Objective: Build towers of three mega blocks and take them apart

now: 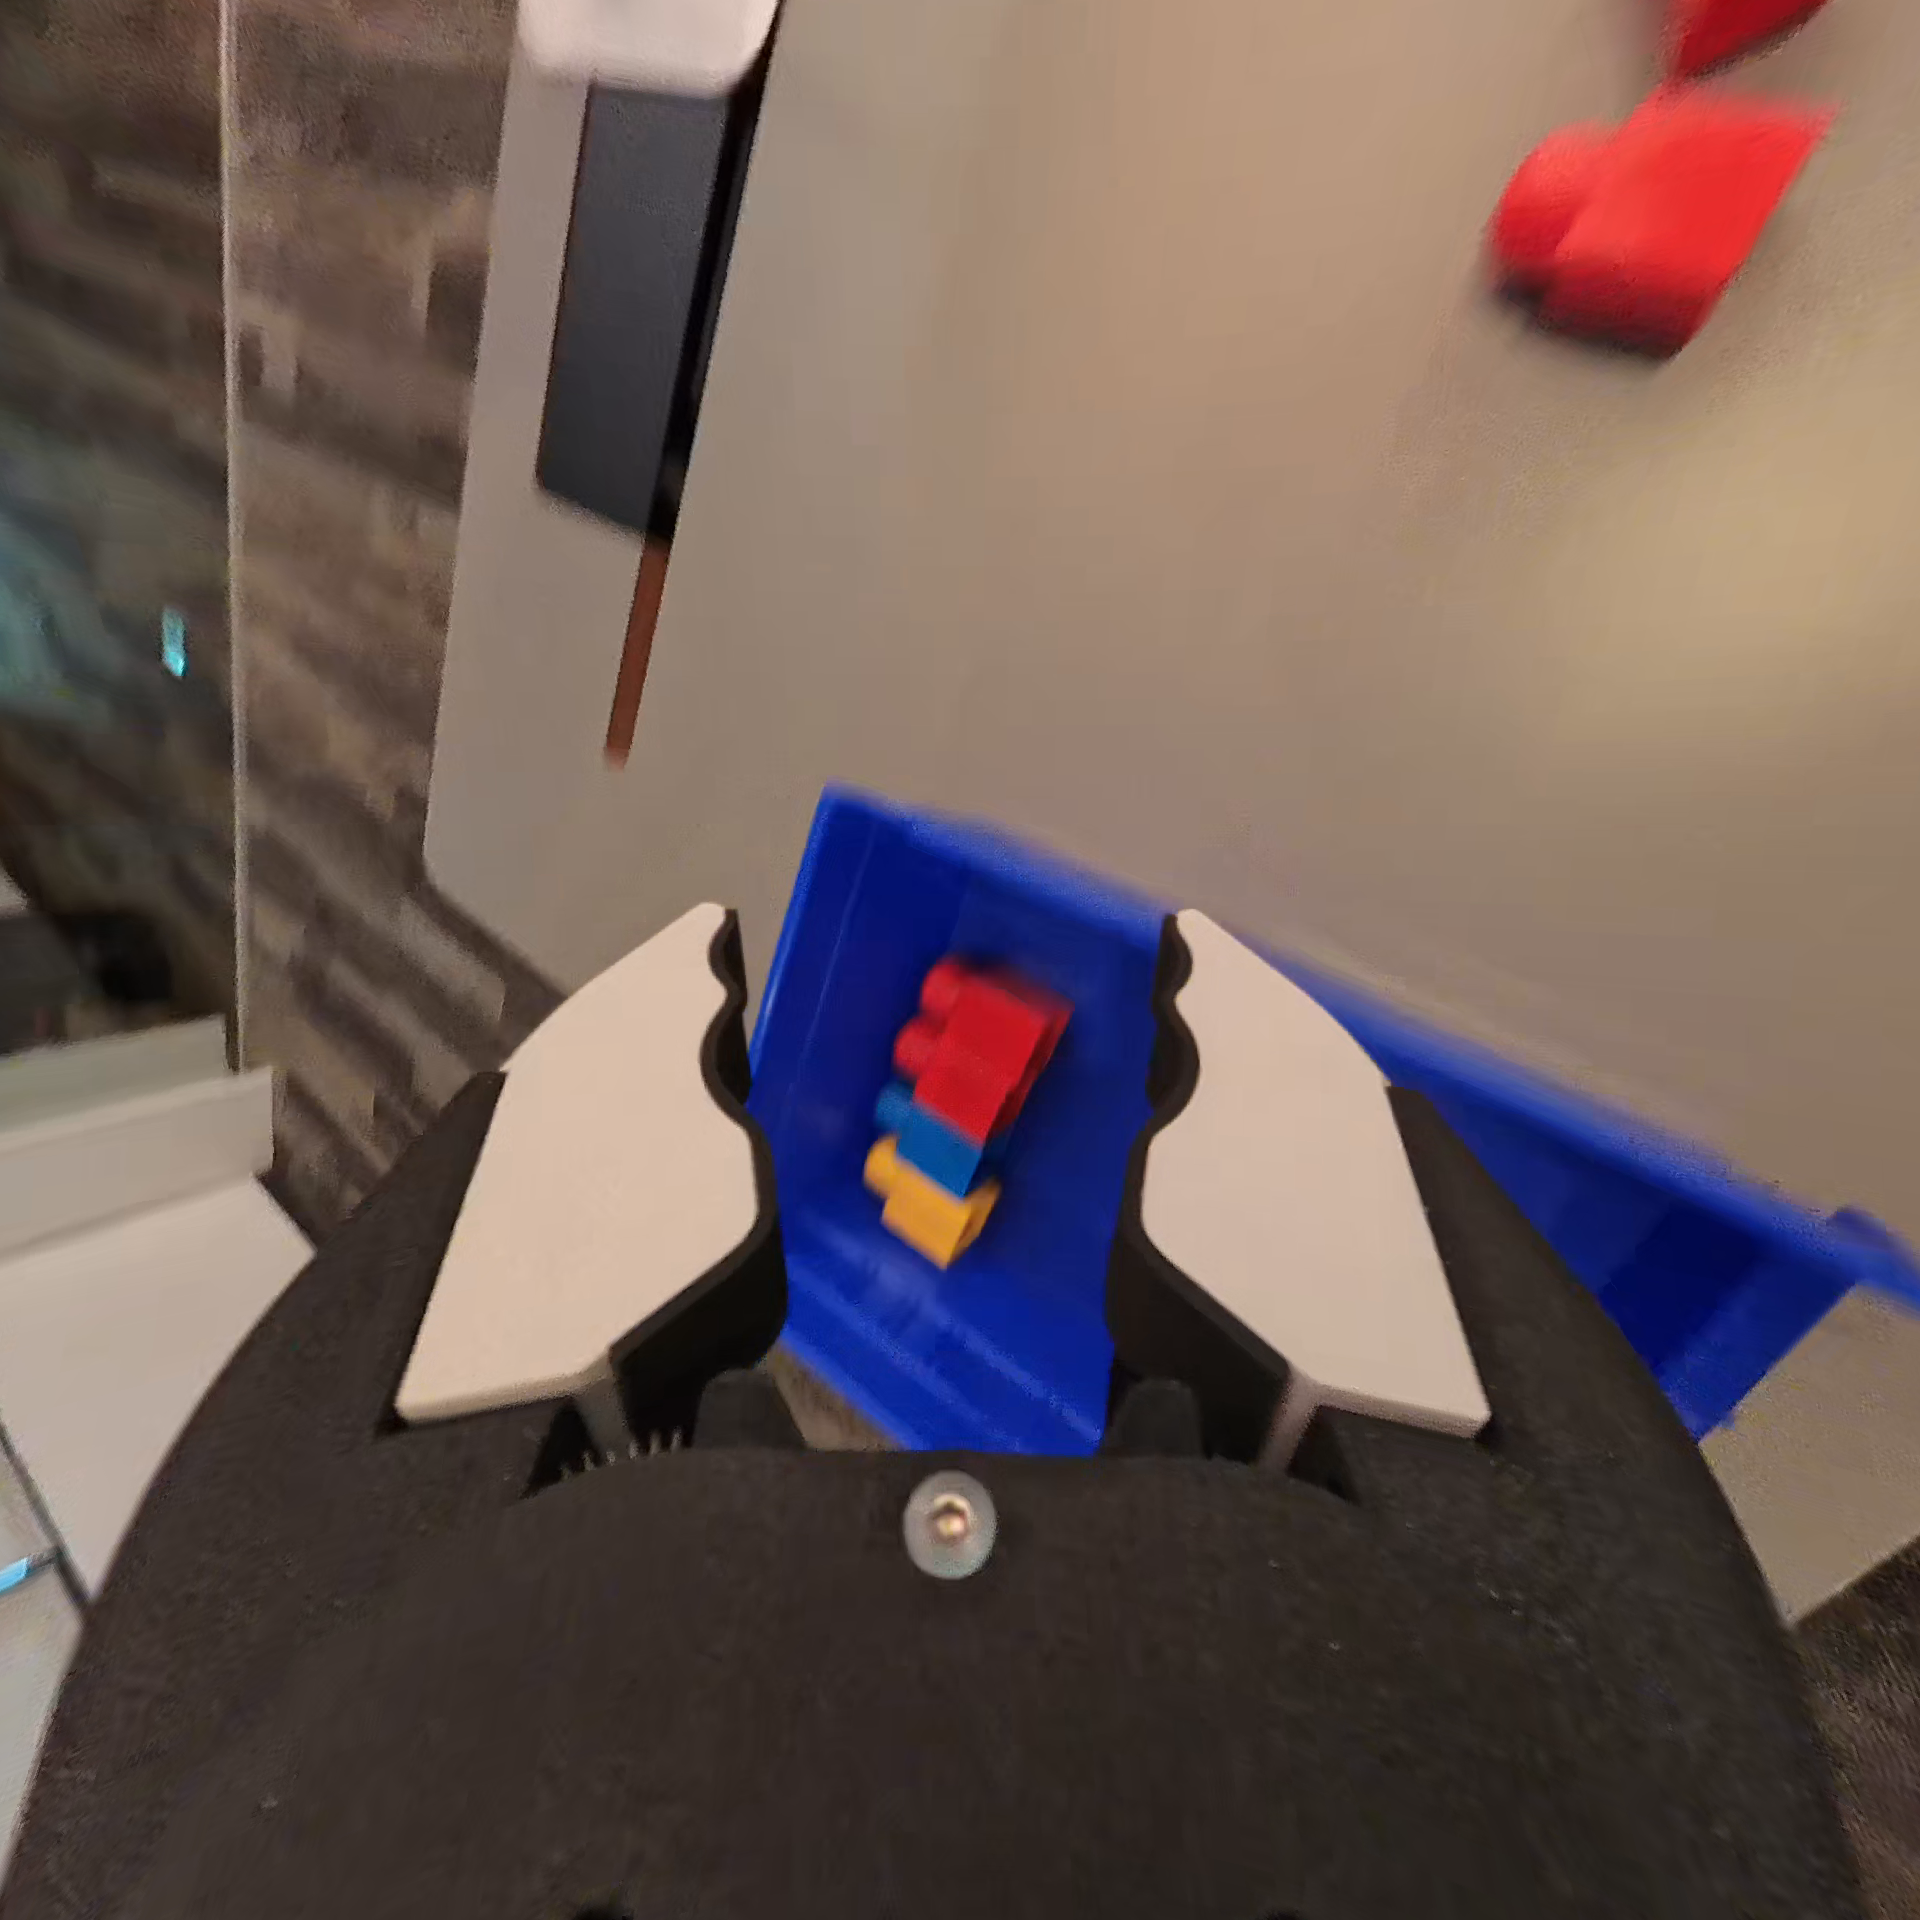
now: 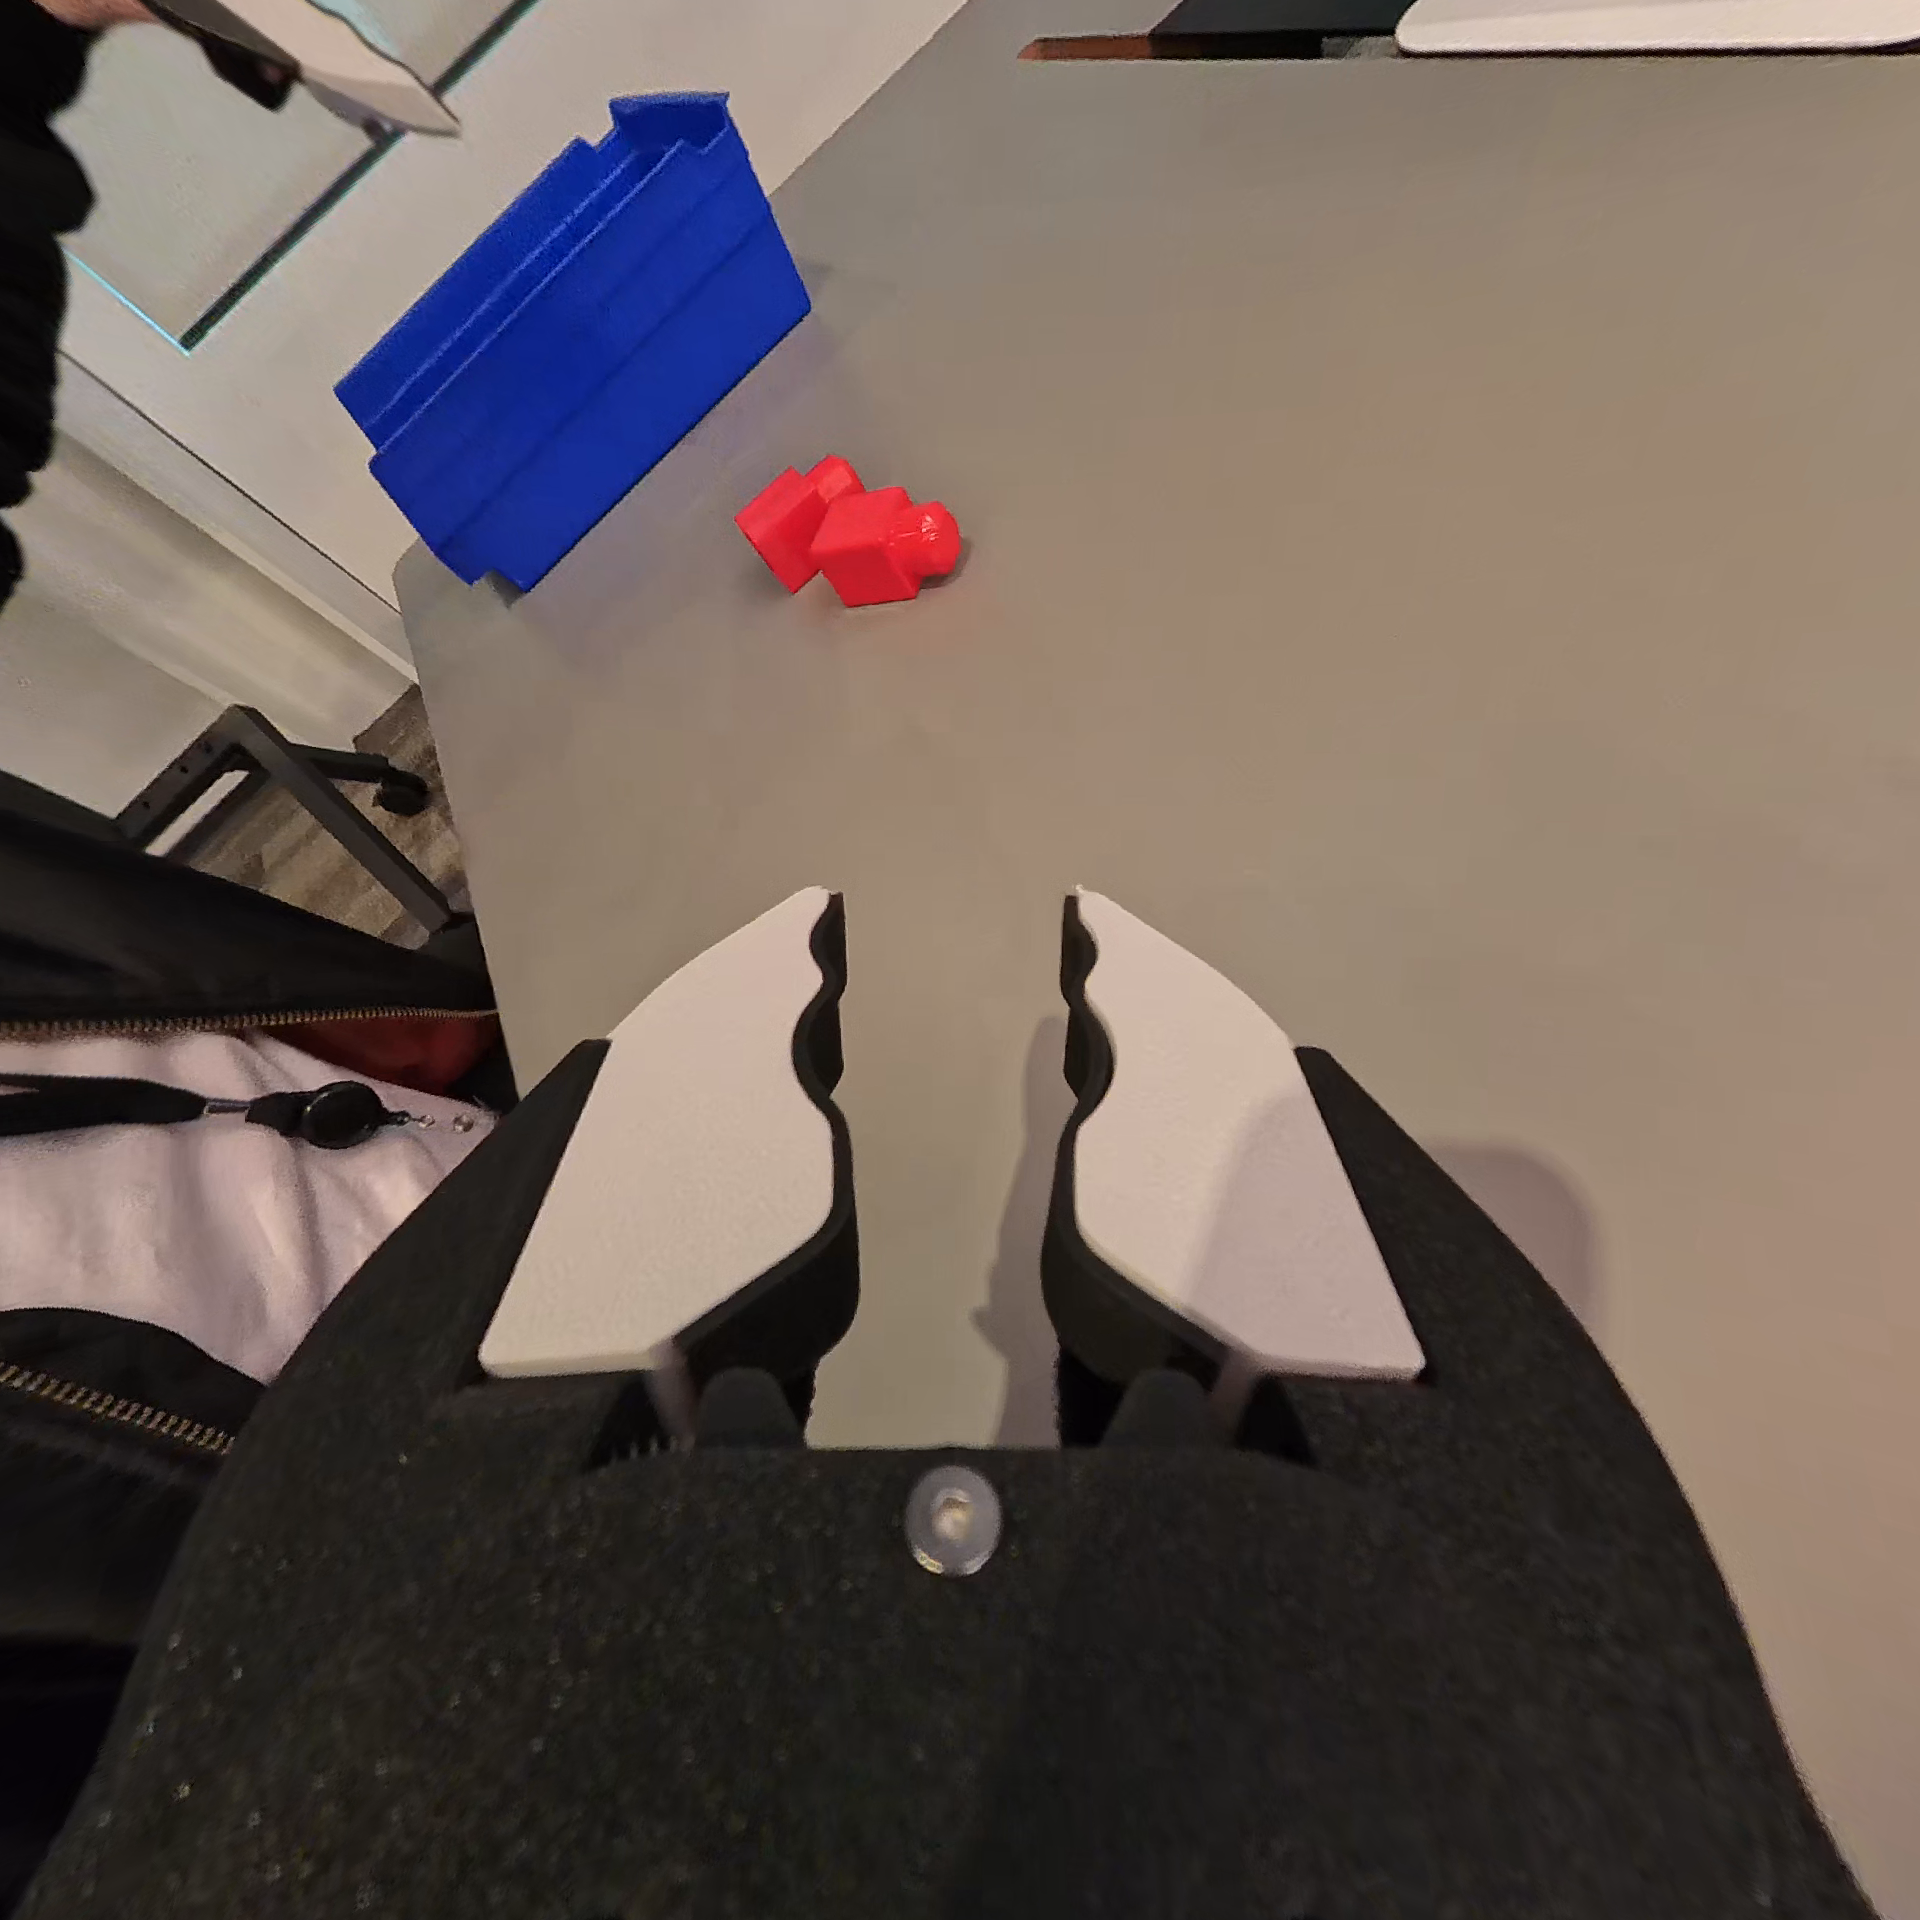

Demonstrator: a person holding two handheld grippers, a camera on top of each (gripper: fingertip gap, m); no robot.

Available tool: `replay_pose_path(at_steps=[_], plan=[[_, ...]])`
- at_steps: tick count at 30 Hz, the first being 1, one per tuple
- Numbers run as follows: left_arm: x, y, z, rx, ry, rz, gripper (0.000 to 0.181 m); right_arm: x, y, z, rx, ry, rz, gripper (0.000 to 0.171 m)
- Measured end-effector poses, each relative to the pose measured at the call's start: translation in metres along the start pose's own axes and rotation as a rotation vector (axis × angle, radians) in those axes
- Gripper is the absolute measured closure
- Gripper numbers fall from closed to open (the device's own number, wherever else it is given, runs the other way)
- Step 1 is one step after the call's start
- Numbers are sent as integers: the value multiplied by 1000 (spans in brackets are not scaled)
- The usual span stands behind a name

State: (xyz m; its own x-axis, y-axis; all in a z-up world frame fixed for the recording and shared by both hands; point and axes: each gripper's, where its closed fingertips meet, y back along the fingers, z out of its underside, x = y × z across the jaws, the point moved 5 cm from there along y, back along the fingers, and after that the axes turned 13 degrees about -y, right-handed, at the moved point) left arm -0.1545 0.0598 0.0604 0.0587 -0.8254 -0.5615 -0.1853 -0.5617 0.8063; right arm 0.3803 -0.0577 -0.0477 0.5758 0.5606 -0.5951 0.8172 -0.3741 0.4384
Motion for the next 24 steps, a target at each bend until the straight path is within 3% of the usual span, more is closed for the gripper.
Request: replay_pose_path(at_steps=[3,7,15,24], plan=[[5,-9,51,-14,62,49,115,3,-1,-5,31,-24,-6,132],[32,-63,86,-124,-37,163,113,2,-10,-8,56,-66,-17,133],[37,-128,109,-140,-127,234,113,-4,-29,-16,50,-85,30,134],[36,-148,110,-106,-183,207,115,-2,-45,-25,6,-85,29,134]])
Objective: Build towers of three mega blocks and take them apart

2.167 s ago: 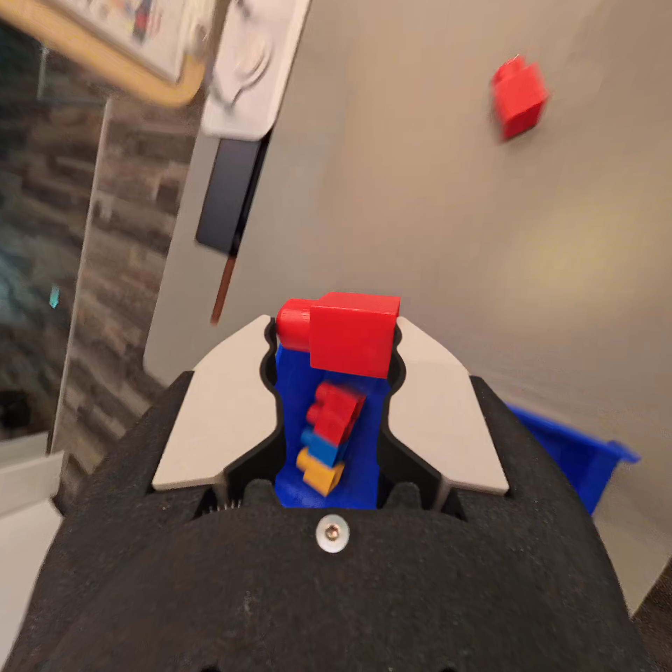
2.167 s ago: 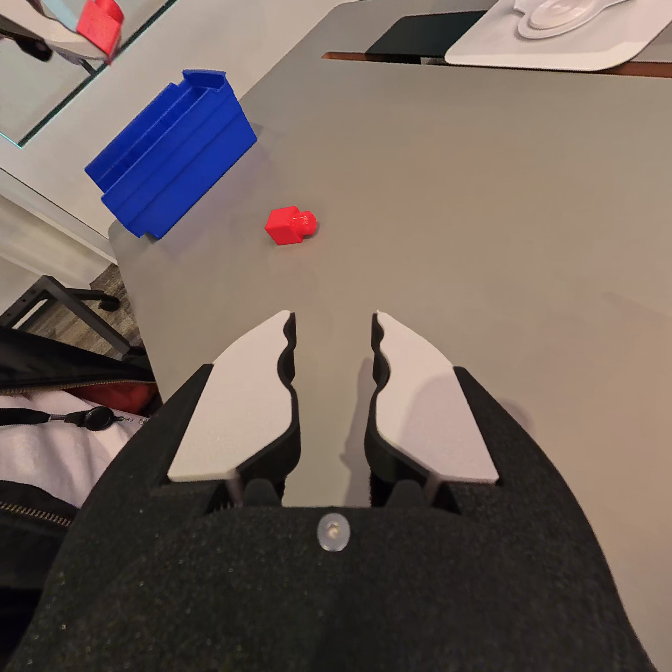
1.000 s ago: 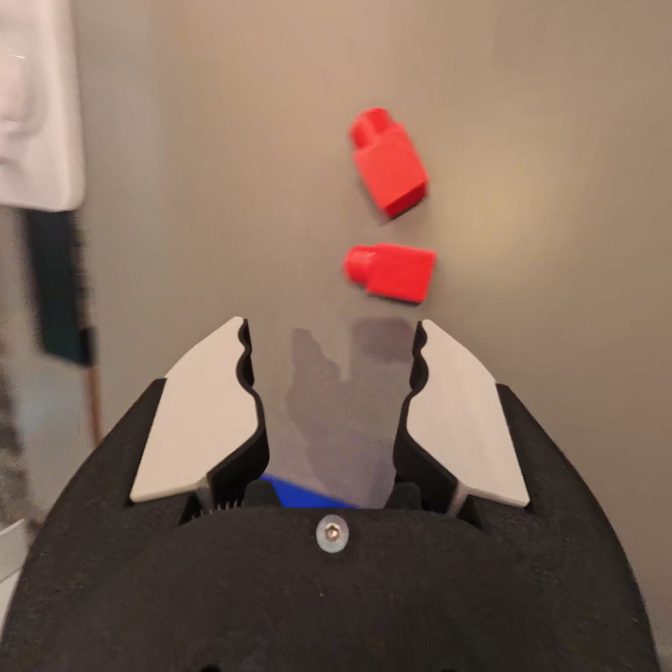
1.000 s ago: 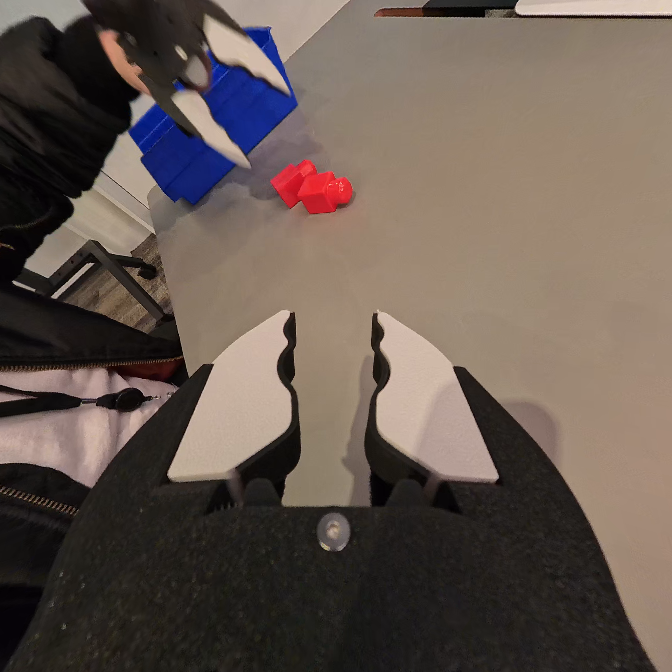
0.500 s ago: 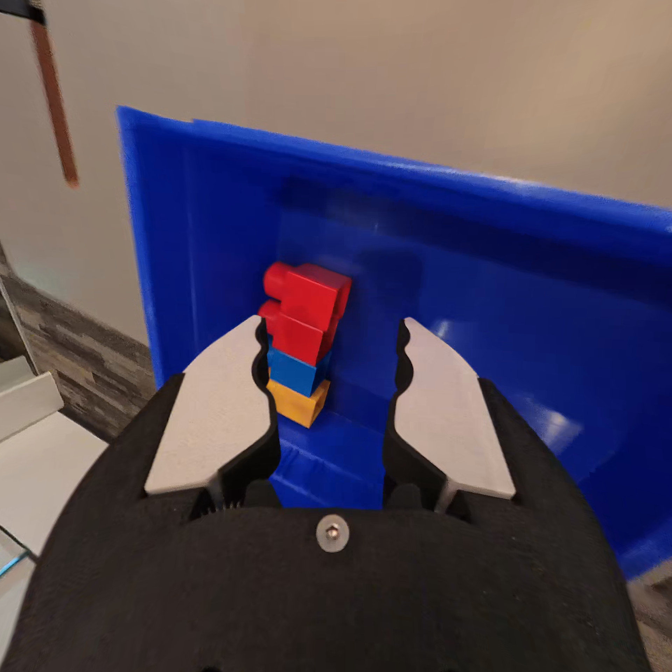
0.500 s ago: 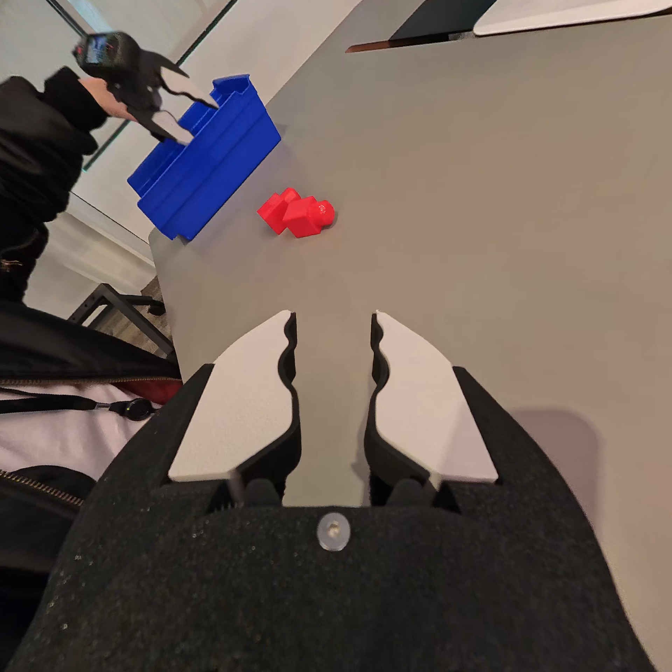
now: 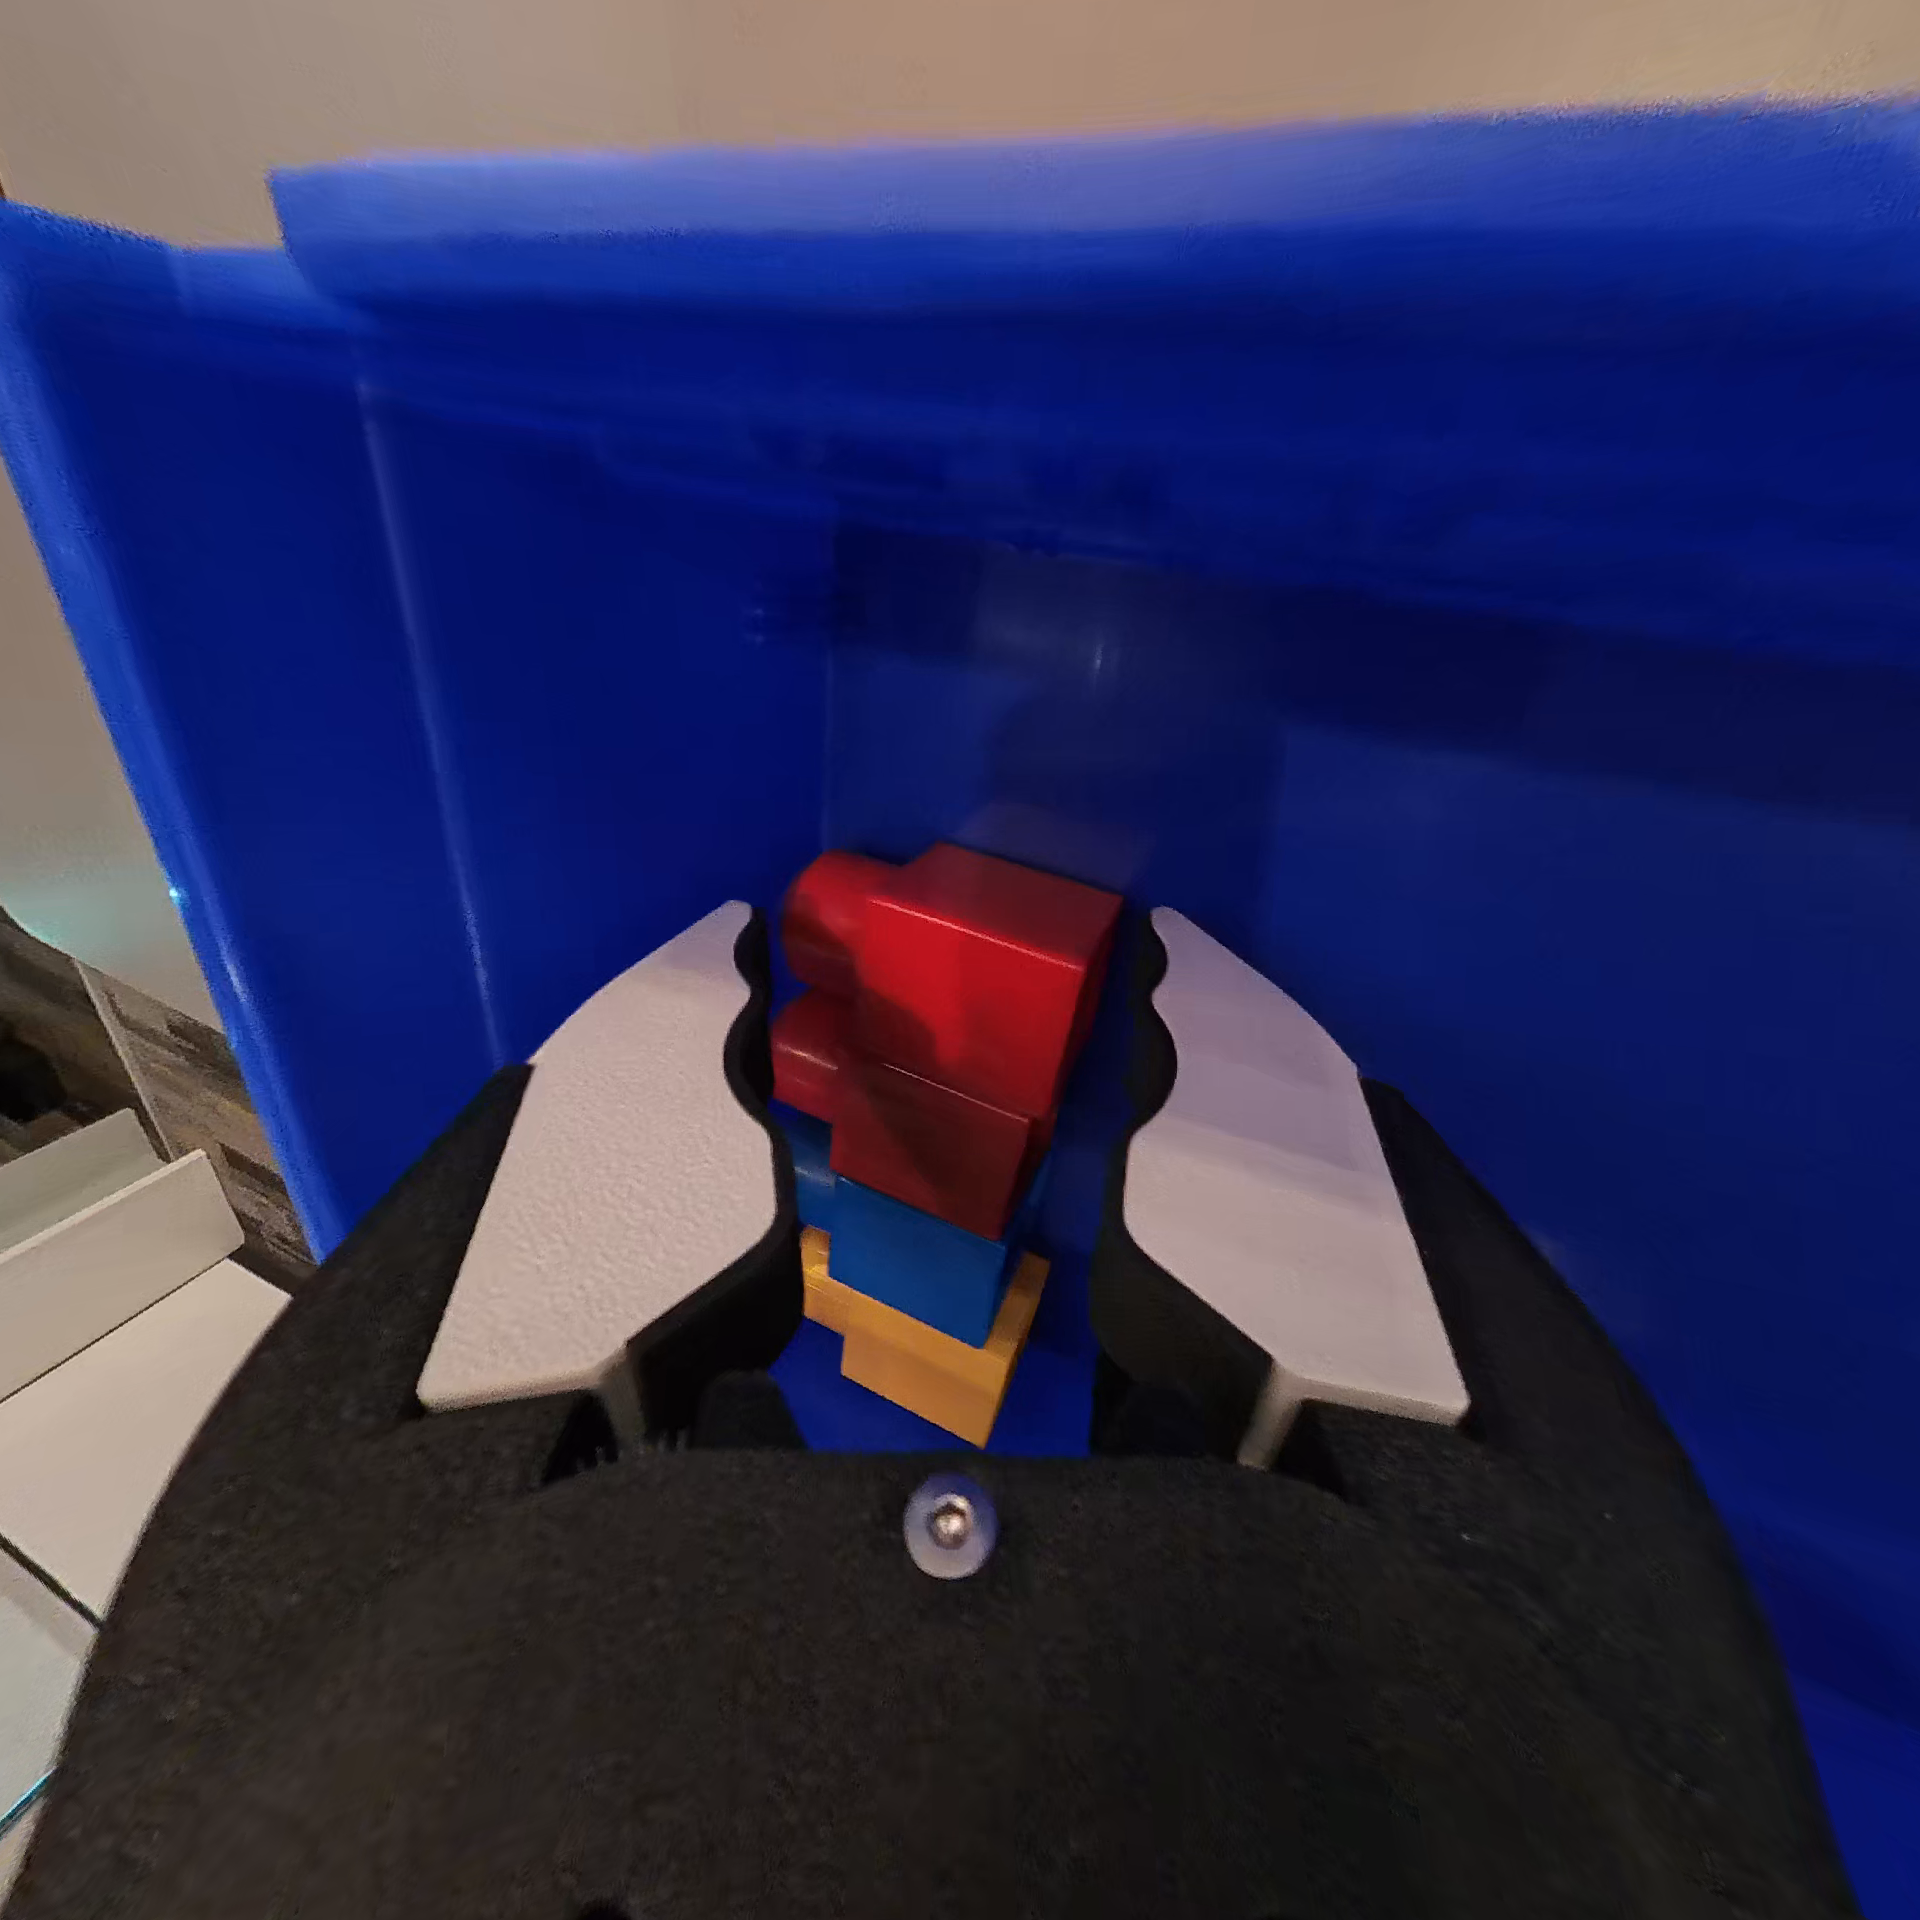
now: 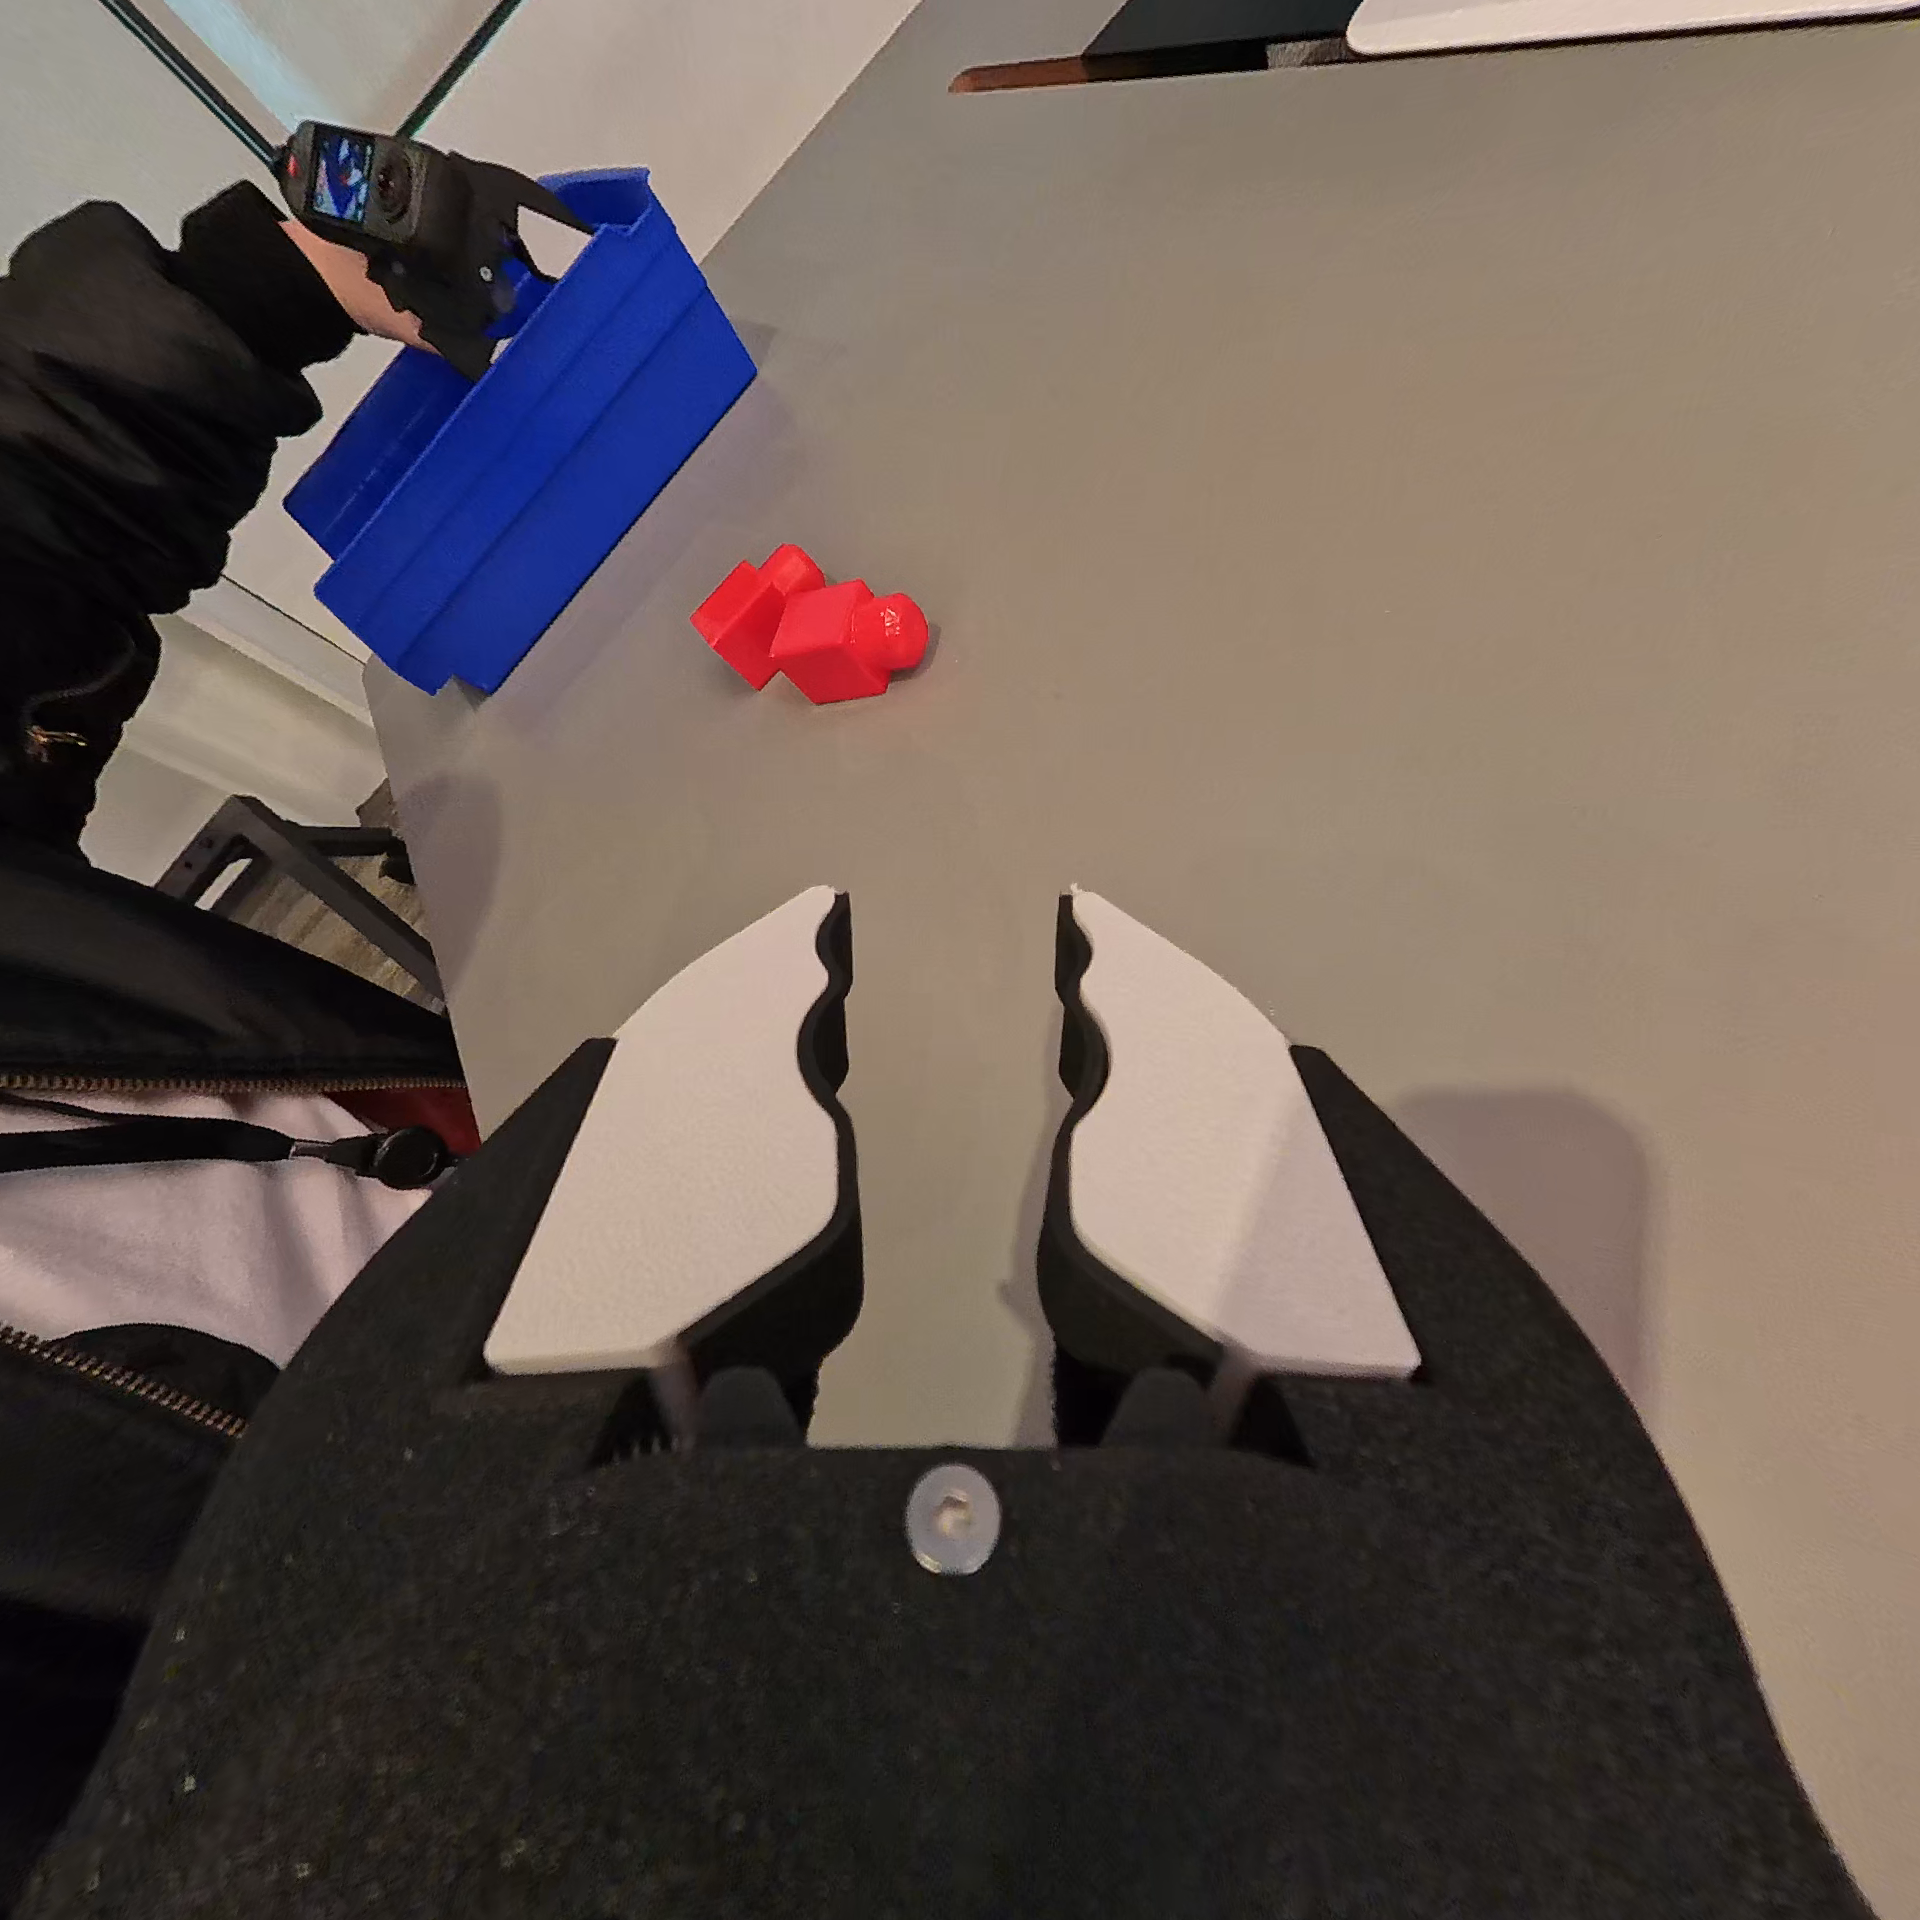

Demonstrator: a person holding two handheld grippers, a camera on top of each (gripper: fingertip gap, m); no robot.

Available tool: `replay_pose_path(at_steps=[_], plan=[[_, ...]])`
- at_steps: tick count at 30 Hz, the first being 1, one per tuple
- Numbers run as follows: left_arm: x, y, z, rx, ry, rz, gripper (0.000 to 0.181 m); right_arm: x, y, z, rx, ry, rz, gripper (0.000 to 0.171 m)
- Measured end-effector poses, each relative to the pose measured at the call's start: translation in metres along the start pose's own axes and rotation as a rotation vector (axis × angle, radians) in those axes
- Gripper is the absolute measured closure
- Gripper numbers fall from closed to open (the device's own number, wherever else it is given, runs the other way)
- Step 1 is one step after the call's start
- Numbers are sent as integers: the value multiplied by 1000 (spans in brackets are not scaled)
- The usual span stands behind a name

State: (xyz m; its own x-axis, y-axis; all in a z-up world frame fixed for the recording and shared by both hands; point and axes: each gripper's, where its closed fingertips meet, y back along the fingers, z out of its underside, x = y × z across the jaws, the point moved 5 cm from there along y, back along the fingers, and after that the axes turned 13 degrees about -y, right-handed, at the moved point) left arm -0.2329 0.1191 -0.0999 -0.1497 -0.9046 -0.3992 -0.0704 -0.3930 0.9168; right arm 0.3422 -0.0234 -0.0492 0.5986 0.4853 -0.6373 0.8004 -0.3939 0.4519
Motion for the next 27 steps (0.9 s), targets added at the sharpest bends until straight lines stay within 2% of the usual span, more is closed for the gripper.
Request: replay_pose_path(at_steps=[8,14,20,27], plan=[[2,-3,1,14,58,51,117,2,-2,2,-18,-5,-12,135],[15,3,-5,17,16,65,115,4,1,1,-20,-6,-13,135],[12,-1,-2,24,85,163,115,1,-2,2,-26,-5,-21,135],[16,-1,3,22,107,205,116,3,-1,3,-39,-10,-14,135]])
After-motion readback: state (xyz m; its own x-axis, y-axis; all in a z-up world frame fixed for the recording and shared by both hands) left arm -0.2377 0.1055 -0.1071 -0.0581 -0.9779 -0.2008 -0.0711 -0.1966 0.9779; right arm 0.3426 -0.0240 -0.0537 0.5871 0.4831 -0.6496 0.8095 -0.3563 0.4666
